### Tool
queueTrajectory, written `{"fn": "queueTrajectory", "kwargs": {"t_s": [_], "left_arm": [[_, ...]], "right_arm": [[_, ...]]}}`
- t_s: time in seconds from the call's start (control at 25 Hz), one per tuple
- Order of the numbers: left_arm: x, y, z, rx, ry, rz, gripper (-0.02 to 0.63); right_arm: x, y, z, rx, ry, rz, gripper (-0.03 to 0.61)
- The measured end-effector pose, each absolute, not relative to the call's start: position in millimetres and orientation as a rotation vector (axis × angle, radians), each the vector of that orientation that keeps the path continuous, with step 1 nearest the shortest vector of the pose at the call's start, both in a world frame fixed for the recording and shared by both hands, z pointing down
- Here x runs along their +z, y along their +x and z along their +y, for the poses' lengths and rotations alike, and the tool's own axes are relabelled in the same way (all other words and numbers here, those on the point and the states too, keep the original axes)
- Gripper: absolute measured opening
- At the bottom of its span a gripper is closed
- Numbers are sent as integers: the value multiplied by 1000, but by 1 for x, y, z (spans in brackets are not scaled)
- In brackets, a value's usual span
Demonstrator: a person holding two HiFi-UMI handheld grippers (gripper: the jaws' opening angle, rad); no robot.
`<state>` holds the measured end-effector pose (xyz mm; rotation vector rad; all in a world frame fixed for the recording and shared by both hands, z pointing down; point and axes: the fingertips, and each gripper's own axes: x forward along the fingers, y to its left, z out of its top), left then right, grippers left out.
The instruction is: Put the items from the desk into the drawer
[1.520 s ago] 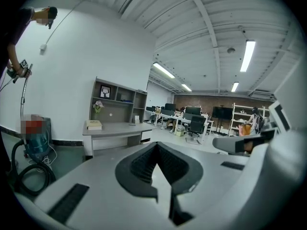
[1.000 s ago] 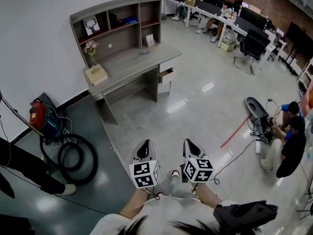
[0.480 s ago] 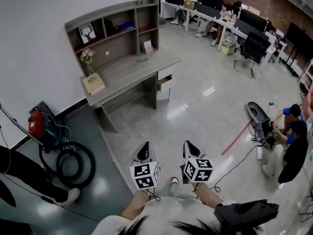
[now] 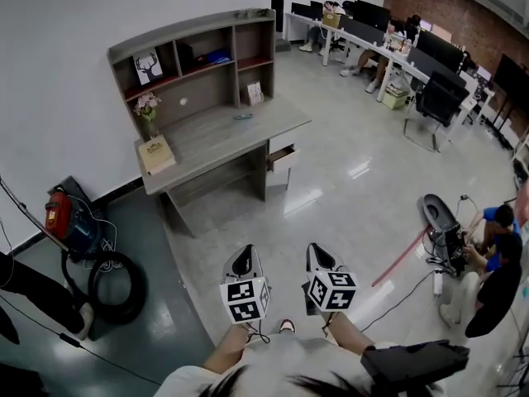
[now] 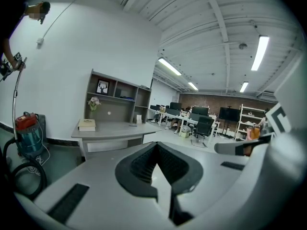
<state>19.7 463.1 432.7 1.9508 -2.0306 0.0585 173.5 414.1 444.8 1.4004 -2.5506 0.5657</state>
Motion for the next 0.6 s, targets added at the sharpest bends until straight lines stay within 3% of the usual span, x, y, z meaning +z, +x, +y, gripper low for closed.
{"fn": "queueTrajectory", "kwargs": {"t_s": [0.6], "left_arm": [[439,49,374,77,1924,-2052,-3]], "right_arm": [[457,201,325,593,1354,-2544,-2]]}}
